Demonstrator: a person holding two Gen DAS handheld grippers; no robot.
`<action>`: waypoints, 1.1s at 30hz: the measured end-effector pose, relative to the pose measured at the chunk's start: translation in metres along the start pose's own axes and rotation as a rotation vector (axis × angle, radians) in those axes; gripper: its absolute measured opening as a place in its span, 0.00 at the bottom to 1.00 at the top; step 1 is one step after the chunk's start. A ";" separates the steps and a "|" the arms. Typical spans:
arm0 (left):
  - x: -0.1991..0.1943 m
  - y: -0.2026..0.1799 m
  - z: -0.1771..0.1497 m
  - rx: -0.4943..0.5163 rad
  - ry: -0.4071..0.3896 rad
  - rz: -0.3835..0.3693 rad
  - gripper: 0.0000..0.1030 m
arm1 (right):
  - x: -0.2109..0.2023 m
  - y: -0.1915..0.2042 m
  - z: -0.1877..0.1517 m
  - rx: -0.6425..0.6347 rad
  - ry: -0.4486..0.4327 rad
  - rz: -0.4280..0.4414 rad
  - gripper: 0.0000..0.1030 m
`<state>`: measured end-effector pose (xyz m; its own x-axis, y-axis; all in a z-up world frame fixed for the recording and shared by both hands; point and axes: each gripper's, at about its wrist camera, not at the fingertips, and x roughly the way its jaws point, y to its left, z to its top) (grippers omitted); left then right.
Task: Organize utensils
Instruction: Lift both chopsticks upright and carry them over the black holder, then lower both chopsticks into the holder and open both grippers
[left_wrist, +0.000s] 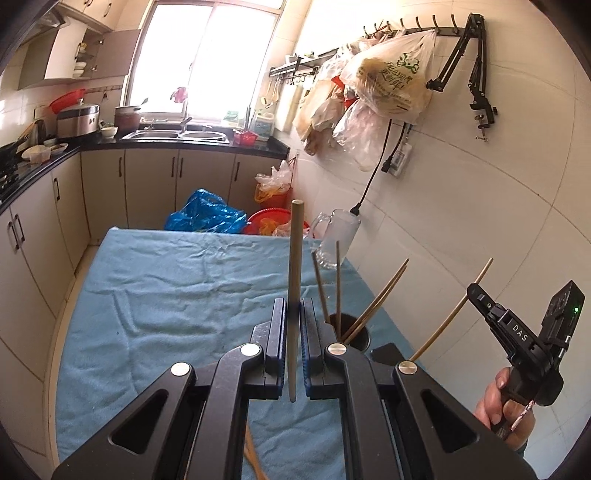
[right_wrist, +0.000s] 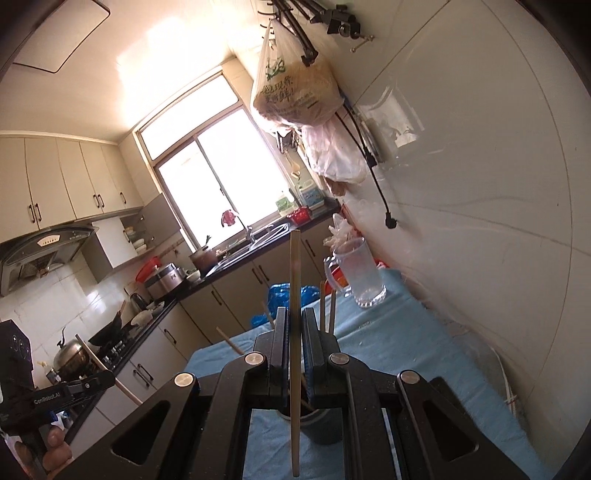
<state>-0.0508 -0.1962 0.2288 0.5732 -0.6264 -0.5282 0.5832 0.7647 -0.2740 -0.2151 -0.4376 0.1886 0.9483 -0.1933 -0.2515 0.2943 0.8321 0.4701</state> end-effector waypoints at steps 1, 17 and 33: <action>0.002 -0.002 0.003 0.002 -0.001 -0.004 0.06 | 0.000 0.000 0.002 -0.001 -0.006 -0.003 0.07; 0.035 -0.047 0.052 0.030 -0.040 -0.064 0.06 | 0.017 0.003 0.035 -0.009 -0.076 -0.002 0.07; 0.102 -0.056 0.044 0.021 0.031 -0.074 0.06 | 0.061 -0.012 0.033 0.011 -0.046 -0.040 0.07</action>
<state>0.0000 -0.3094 0.2255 0.5100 -0.6761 -0.5318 0.6356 0.7128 -0.2966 -0.1568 -0.4768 0.1952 0.9403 -0.2499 -0.2312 0.3329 0.8174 0.4702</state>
